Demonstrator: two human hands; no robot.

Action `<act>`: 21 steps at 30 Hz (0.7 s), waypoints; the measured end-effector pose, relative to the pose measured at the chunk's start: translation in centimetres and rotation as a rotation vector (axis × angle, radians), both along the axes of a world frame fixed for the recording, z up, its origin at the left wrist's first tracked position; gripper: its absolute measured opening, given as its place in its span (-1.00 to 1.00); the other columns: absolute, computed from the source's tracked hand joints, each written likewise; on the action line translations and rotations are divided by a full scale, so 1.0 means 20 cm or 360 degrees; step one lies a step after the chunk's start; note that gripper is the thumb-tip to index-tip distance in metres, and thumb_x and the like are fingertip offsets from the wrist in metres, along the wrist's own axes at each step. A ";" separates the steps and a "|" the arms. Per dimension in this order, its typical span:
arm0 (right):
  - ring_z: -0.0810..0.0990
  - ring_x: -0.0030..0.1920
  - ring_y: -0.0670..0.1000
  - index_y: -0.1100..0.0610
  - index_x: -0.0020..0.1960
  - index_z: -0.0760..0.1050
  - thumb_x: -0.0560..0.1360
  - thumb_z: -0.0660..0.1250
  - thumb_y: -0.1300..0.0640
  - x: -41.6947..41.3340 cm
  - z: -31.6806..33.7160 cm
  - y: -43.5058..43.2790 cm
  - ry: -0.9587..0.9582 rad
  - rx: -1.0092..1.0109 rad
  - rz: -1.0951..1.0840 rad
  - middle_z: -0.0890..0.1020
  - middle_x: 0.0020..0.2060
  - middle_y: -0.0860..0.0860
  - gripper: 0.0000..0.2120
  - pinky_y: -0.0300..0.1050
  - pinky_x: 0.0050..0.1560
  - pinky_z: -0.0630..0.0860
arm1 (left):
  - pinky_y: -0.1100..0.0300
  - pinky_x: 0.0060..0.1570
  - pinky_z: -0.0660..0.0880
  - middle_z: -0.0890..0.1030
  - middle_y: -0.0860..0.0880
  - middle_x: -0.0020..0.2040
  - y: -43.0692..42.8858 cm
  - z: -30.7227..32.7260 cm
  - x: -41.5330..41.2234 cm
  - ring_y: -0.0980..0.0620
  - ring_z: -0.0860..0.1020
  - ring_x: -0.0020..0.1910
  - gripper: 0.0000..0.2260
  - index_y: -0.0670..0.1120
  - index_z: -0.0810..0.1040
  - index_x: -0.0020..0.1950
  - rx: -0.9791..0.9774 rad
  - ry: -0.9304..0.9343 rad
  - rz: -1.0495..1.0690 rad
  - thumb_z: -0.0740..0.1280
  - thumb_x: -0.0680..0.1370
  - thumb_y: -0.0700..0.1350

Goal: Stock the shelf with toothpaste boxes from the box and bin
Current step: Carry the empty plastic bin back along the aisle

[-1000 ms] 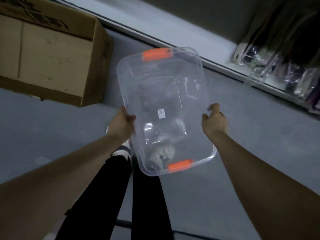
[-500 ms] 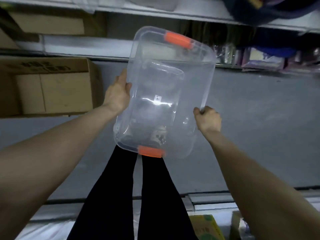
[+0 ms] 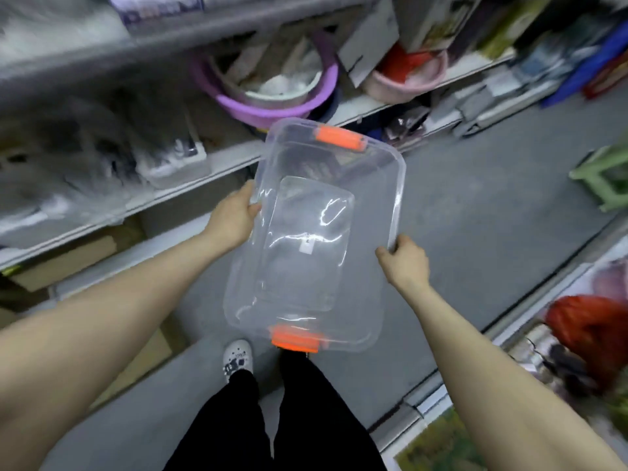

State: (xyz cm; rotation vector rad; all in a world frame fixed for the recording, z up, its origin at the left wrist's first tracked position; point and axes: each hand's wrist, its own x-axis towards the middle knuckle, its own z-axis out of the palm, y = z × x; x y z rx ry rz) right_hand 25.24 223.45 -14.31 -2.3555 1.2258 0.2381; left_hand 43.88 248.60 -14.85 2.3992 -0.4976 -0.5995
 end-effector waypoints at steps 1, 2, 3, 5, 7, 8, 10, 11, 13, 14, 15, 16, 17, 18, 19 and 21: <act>0.47 -0.18 0.21 0.17 -0.11 0.35 0.48 0.29 0.07 -0.04 0.06 -0.01 -0.0041 -0.0014 -0.0075 0.48 -0.27 0.08 -0.81 -0.08 -0.20 0.29 | 0.01 0.14 0.40 0.52 -0.25 0.26 -0.05 0.06 0.01 -0.27 0.48 0.22 -0.62 -0.10 0.32 0.44 -0.0002 -0.0032 -0.0063 0.21 0.62 -0.13; 0.45 -0.19 0.20 0.17 -0.12 0.34 0.48 0.28 0.07 -0.08 0.12 -0.02 -0.0090 -0.0025 -0.0153 0.47 -0.30 0.06 -0.81 -0.08 -0.20 0.29 | 0.00 0.13 0.42 0.53 -0.25 0.25 -0.10 0.12 0.01 -0.27 0.49 0.20 -0.63 -0.09 0.33 0.43 -0.0004 -0.0066 -0.0137 0.20 0.62 -0.12; 0.44 -0.20 0.20 0.16 -0.14 0.32 0.48 0.28 0.07 -0.12 0.16 -0.03 -0.0123 -0.0034 -0.0213 0.45 -0.33 0.04 -0.81 -0.07 -0.21 0.29 | -0.01 0.11 0.43 0.53 -0.25 0.23 -0.14 0.17 0.02 -0.27 0.50 0.18 -0.65 -0.08 0.34 0.41 -0.0005 -0.0108 -0.0198 0.20 0.62 -0.11; 0.45 -0.20 0.21 0.14 -0.16 0.29 0.48 0.26 0.06 -0.19 0.26 -0.05 -0.0200 -0.0075 -0.0322 0.44 -0.35 0.02 -0.80 -0.05 -0.22 0.31 | -0.02 0.04 0.43 0.55 -0.24 0.19 -0.23 0.27 0.01 -0.28 0.51 0.14 -0.68 -0.08 0.35 0.38 -0.0038 -0.0218 -0.0296 0.18 0.62 -0.11; 0.45 -0.21 0.20 0.12 -0.20 0.27 0.48 0.26 0.05 -0.27 0.36 -0.07 -0.0277 -0.0133 -0.0435 0.45 -0.34 0.01 -0.79 -0.06 -0.23 0.31 | 0.02 -0.08 0.38 0.57 -0.23 0.15 -0.33 0.38 -0.01 -0.27 0.52 0.09 -0.69 -0.09 0.37 0.36 -0.0083 -0.0322 -0.0390 0.17 0.62 -0.13; 0.45 -0.22 0.19 0.10 -0.22 0.25 0.48 0.26 0.04 -0.31 0.40 -0.08 -0.0312 -0.0162 -0.0482 0.44 -0.34 0.01 -0.78 -0.06 -0.24 0.30 | 0.03 -0.10 0.37 0.58 -0.23 0.14 -0.37 0.43 -0.02 -0.27 0.53 0.08 -0.70 -0.09 0.38 0.35 -0.0122 -0.0343 -0.0427 0.16 0.61 -0.15; 0.44 -0.22 0.17 0.09 -0.24 0.25 0.49 0.26 0.01 -0.37 0.48 -0.11 -0.0347 -0.0216 -0.0541 0.44 -0.34 0.01 -0.75 -0.06 -0.22 0.31 | 0.03 -0.05 0.39 0.58 -0.23 0.13 -0.47 0.53 -0.03 -0.26 0.53 0.09 -0.75 -0.11 0.42 0.28 -0.0202 -0.0369 -0.0496 0.17 0.61 -0.15; 0.45 -0.21 0.17 0.10 -0.23 0.28 0.50 0.26 0.00 -0.41 0.53 -0.14 -0.0354 -0.0251 -0.0572 0.45 -0.33 0.01 -0.76 -0.06 -0.21 0.31 | 0.04 -0.06 0.37 0.59 -0.23 0.12 -0.53 0.59 -0.04 -0.26 0.53 0.09 -0.80 -0.12 0.44 0.21 -0.0238 -0.0383 -0.0521 0.17 0.61 -0.15; 0.47 -0.21 0.16 0.12 -0.19 0.34 0.50 0.26 -0.02 -0.47 0.60 -0.19 -0.0389 -0.0285 -0.0637 0.49 -0.31 0.01 -0.77 -0.05 -0.22 0.31 | 0.08 -0.12 0.31 0.59 -0.25 0.08 -0.66 0.68 -0.06 -0.25 0.52 0.02 -0.88 -0.14 0.43 0.10 -0.0237 -0.0405 -0.0595 0.16 0.63 -0.15; 0.46 -0.22 0.16 0.13 -0.19 0.35 0.50 0.26 -0.02 -0.50 0.64 -0.21 -0.0405 -0.0308 -0.0667 0.48 -0.32 0.01 -0.76 -0.05 -0.25 0.29 | 0.08 -0.14 0.29 0.58 -0.27 0.06 -0.71 0.72 -0.07 -0.25 0.51 -0.02 -0.87 -0.16 0.44 0.09 -0.0234 -0.0408 -0.0624 0.15 0.63 -0.15; 0.43 -0.26 0.14 0.13 -0.21 0.33 0.50 0.27 -0.01 -0.53 0.69 -0.26 -0.0416 -0.0344 -0.0706 0.47 -0.34 0.00 -0.75 -0.05 -0.29 0.25 | 0.07 -0.13 0.31 0.58 -0.28 0.06 -0.81 0.77 -0.07 -0.25 0.50 -0.03 -0.84 -0.18 0.45 0.12 -0.0246 -0.0434 -0.0675 0.14 0.64 -0.14; 0.40 -0.30 0.12 0.12 -0.24 0.30 0.51 0.27 0.00 -0.54 0.71 -0.29 -0.0409 -0.0371 -0.0725 0.44 -0.37 -0.01 -0.74 -0.05 -0.32 0.21 | 0.05 -0.10 0.35 0.58 -0.29 0.08 -0.86 0.79 -0.07 -0.26 0.51 -0.01 -0.81 -0.19 0.45 0.15 -0.0237 -0.0434 -0.0690 0.14 0.64 -0.13; 0.37 -0.32 0.11 0.11 -0.27 0.27 0.51 0.27 0.02 -0.56 0.75 -0.33 -0.0406 -0.0396 -0.0759 0.42 -0.39 -0.01 -0.72 -0.04 -0.34 0.18 | 0.02 -0.05 0.39 0.58 -0.28 0.10 -0.94 0.82 -0.07 -0.28 0.52 0.04 -0.79 -0.19 0.46 0.17 -0.0240 -0.0451 -0.0719 0.14 0.63 -0.12; 0.37 -0.32 0.12 0.10 -0.29 0.24 0.51 0.28 0.03 -0.59 0.78 -0.39 -0.0420 -0.0415 -0.0797 0.41 -0.39 -0.01 -0.70 -0.04 -0.35 0.18 | 0.01 -0.01 0.41 0.59 -0.27 0.12 -1.03 0.85 -0.07 -0.29 0.53 0.07 -0.78 -0.17 0.47 0.19 -0.0243 -0.0463 -0.0761 0.14 0.63 -0.11; 0.39 -0.30 0.13 0.10 -0.29 0.24 0.50 0.28 0.03 -0.60 0.81 -0.45 -0.0436 -0.0427 -0.0826 0.41 -0.40 0.00 -0.70 -0.06 -0.37 0.17 | 0.01 0.00 0.42 0.59 -0.27 0.12 -1.13 0.87 -0.07 -0.29 0.53 0.08 -0.78 -0.17 0.47 0.18 -0.0245 -0.0471 -0.0800 0.14 0.63 -0.10; 0.42 -0.27 0.15 0.11 -0.29 0.24 0.50 0.28 0.03 -0.64 0.85 -0.58 -0.0447 -0.0465 -0.0873 0.42 -0.39 0.03 -0.69 -0.09 -0.42 0.15 | 0.01 -0.03 0.40 0.59 -0.27 0.10 -1.32 0.93 -0.08 -0.29 0.53 0.08 -0.82 -0.17 0.46 0.10 -0.0260 -0.0497 -0.0875 0.14 0.63 -0.11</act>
